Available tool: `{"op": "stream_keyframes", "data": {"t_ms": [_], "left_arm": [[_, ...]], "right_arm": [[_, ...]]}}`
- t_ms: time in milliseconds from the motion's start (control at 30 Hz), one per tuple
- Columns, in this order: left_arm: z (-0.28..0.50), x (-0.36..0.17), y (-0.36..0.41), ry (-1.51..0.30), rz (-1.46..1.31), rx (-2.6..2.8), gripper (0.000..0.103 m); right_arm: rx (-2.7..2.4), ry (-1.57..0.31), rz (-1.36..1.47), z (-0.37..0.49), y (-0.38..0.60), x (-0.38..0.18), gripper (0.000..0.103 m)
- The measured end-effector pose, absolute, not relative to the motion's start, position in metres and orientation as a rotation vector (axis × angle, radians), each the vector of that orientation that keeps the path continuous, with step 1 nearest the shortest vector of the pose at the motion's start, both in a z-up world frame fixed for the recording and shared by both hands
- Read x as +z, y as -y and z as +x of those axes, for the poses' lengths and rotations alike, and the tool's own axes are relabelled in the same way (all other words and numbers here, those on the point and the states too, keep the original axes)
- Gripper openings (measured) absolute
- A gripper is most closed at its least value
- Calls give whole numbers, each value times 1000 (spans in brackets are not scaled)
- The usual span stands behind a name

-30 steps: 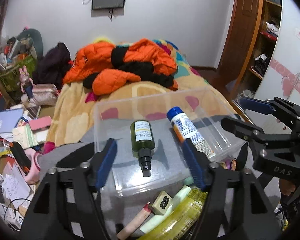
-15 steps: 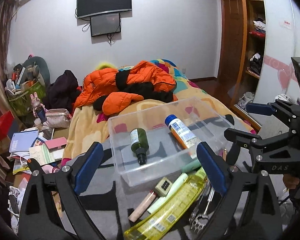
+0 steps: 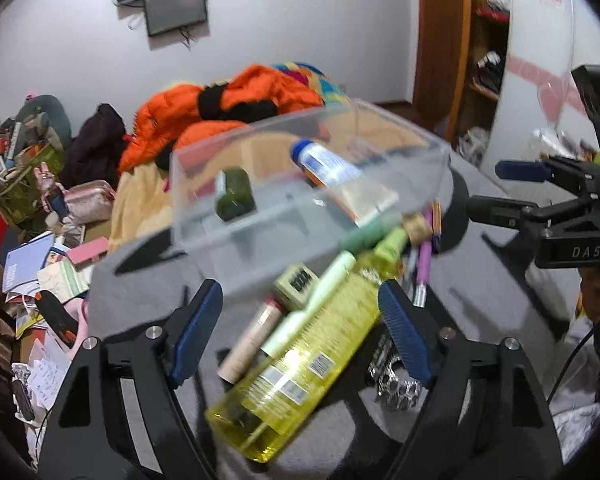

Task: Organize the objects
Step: 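Move the right tool to the blue card pack while the left tool reaches the yellow spray bottle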

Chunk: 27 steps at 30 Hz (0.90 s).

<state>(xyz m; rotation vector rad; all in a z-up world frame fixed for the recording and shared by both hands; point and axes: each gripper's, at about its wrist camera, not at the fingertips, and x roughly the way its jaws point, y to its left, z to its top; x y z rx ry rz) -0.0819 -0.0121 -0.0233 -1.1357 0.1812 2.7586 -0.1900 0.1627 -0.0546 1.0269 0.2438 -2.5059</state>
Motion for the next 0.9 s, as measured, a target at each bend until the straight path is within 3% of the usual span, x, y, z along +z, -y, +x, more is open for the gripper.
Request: {"op": "stream_keyframes", "data": {"t_ms": [100,300,800,900], "left_arm": [[-87,-35,6,-208,-1190,2706,70],[-99,-52,0,-239,-1295,2619,65],[-93,-60,-11,-301,-1305,2551,51],[-81,-56,-11,-317,-1291,2556,45]], "right_arm": [[-2469,-250,1063,-190,-169,-67,74],[-2397,-242,1141,-201,-172,-89,56],[-2291,-226,1171,-233,-159,-109,55],[-2270,-214,1161,-233,-158,-110,47]]}}
